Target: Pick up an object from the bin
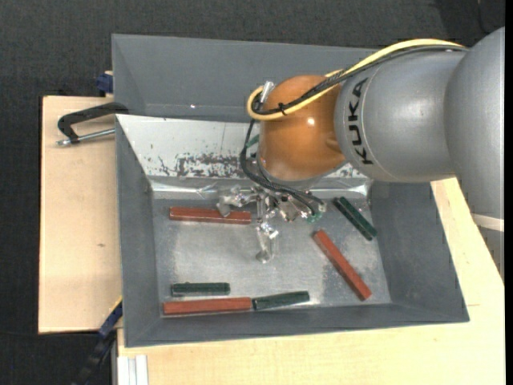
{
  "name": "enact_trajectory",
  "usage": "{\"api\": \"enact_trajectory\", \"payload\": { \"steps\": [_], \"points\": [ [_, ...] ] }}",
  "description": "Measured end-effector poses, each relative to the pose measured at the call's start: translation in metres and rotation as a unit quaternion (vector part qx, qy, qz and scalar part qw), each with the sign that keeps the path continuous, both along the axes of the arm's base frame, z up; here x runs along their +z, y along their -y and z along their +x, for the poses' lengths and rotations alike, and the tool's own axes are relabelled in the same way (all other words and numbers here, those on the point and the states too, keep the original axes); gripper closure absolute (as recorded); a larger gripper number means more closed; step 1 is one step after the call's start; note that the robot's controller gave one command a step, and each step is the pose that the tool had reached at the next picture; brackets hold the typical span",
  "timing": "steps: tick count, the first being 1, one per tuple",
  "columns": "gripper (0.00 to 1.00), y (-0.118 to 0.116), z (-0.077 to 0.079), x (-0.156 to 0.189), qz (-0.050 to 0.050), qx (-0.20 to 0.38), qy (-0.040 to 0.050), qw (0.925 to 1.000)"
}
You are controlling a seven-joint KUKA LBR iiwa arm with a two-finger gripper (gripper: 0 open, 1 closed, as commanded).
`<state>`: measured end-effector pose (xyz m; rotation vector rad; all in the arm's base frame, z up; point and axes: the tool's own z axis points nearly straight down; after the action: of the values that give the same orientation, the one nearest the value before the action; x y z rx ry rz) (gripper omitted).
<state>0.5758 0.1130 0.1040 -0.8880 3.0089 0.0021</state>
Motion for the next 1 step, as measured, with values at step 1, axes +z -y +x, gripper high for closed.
{"api": "enact_trajectory", "payload": {
  "steps": [1],
  "points": [
    [0.00, 0.0060, 0.0129, -0.0278, 0.001, -0.049, -0.0001, 0.9988]
  ]
}}
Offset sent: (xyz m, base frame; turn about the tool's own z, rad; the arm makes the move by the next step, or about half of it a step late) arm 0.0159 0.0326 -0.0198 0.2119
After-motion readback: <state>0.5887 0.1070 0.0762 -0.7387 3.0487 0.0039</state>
